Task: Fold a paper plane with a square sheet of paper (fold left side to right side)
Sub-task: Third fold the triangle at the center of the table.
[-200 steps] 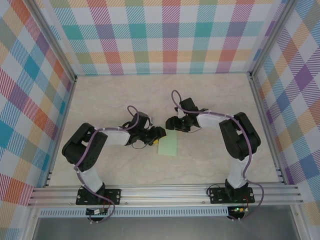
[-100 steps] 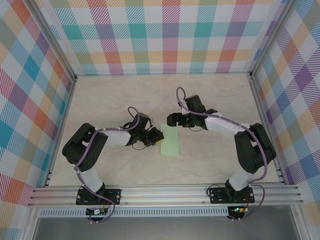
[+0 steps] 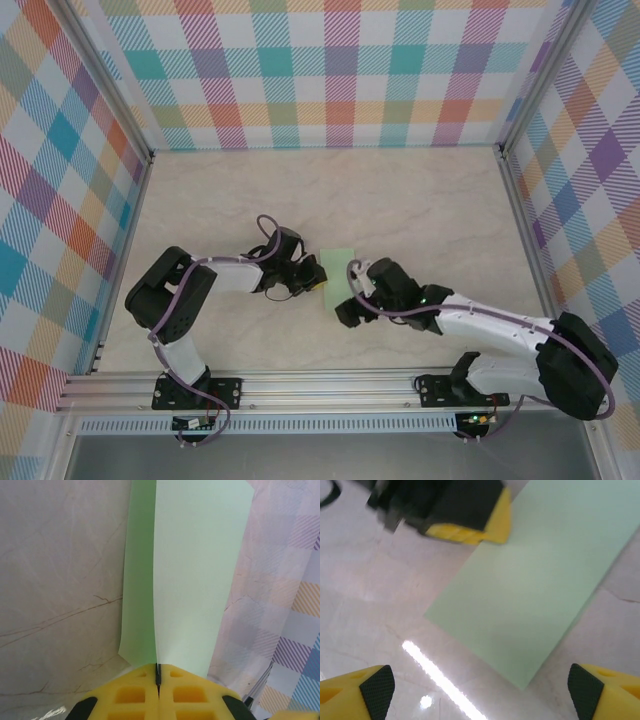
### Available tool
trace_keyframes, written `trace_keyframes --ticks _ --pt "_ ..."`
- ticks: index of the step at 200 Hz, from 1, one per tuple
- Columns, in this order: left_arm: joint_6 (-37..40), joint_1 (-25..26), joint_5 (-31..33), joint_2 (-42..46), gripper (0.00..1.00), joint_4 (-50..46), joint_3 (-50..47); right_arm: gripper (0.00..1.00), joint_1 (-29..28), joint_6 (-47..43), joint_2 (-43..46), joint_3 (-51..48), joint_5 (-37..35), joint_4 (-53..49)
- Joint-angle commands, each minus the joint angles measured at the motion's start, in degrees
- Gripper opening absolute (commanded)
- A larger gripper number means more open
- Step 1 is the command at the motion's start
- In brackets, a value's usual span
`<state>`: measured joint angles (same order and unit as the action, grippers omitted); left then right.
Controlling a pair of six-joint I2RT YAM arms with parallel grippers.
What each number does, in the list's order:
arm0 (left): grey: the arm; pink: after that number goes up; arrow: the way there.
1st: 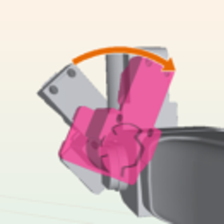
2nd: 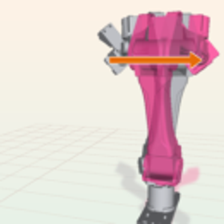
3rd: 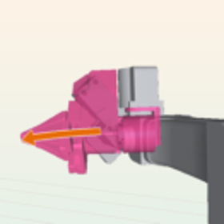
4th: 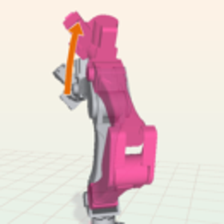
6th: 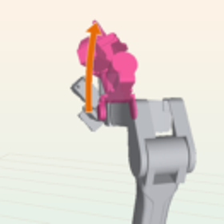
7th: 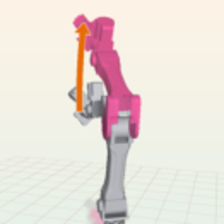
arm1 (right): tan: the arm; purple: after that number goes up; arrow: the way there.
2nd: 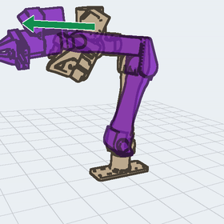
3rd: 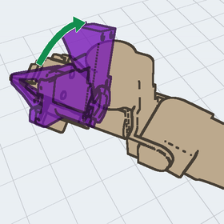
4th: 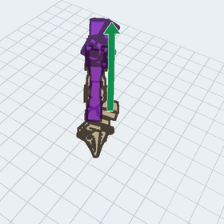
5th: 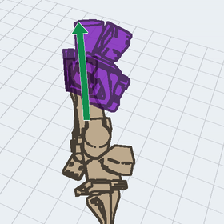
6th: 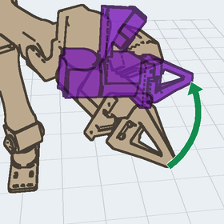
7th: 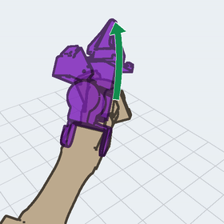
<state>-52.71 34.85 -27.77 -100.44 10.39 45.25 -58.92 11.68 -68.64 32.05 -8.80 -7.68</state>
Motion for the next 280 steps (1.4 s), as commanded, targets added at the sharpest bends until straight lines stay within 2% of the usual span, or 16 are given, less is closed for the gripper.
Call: trace_keyframes --ticks 1,29,58,79,107,141,161,174,191,211,248,280 --pt "-0.17 0.79 0.48 1.46 0.03 -1.87 0.55 0.96 -5.87 -4.81 -5.3 1.97 -11.89 2.58" --pt "-0.03 0.92 0.59 1.9 0.03 -2.35 0.44 0.97 -9.21 -7.25 -14.68 7.38 -15.69 2.64" --pt "0.06 0.99 0.53 2.09 0.03 -2.74 0.53 0.96 -9.47 -8.61 -19.19 9.59 -18.6 4.9" --pt "0.11 1.01 0.65 2.27 0.03 -3.01 0.55 0.88 -9.46 -9.68 -20.75 10.4 -19.34 4.75" --pt "0.33 1.01 0.7 2.37 0.03 -3.45 0.91 0.7 -9.37 -10.28 -22.58 11.19 -19.37 3.84" --pt "0.6 1.01 0.61 2.25 0.03 -3.56 1.06 0.43 -9.29 -10.11 -22.59 11.06 -19.12 3.61" --pt "1.0 1.01 0.61 2.59 0.03 -3.87 1.03 0.22 -9.31 -10.21 -22.34 12.07 -17.22 1.89" --pt "1.77 1.01 0.72 3.08 0.04 -4.51 1.2 0.0 -9.29 -9.96 -22.25 12.55 -15.56 1.03" --pt "3.07 0.84 1.39 4.22 0.07 -6.13 1.35 0.0 -9.05 -9.58 -21.98 12.39 -13.75 0.4" --pt "4.71 0.31 1.75 6.03 0.16 -8.41 1.25 0.0 -7.57 -8.44 -21.31 12.03 -9.61 -0.47" --pt "8.93 -1.48 2.26 10.49 0.4 -15.06 0.9 0.0 -4.33 -5.86 -18.5 10.85 -2.12 -0.3" --pt "12.48 -3.54 3.32 14.08 0.45 -20.32 1.31 0.0 -2.72 -5.14 -17.71 10.57 0.9 -0.48"
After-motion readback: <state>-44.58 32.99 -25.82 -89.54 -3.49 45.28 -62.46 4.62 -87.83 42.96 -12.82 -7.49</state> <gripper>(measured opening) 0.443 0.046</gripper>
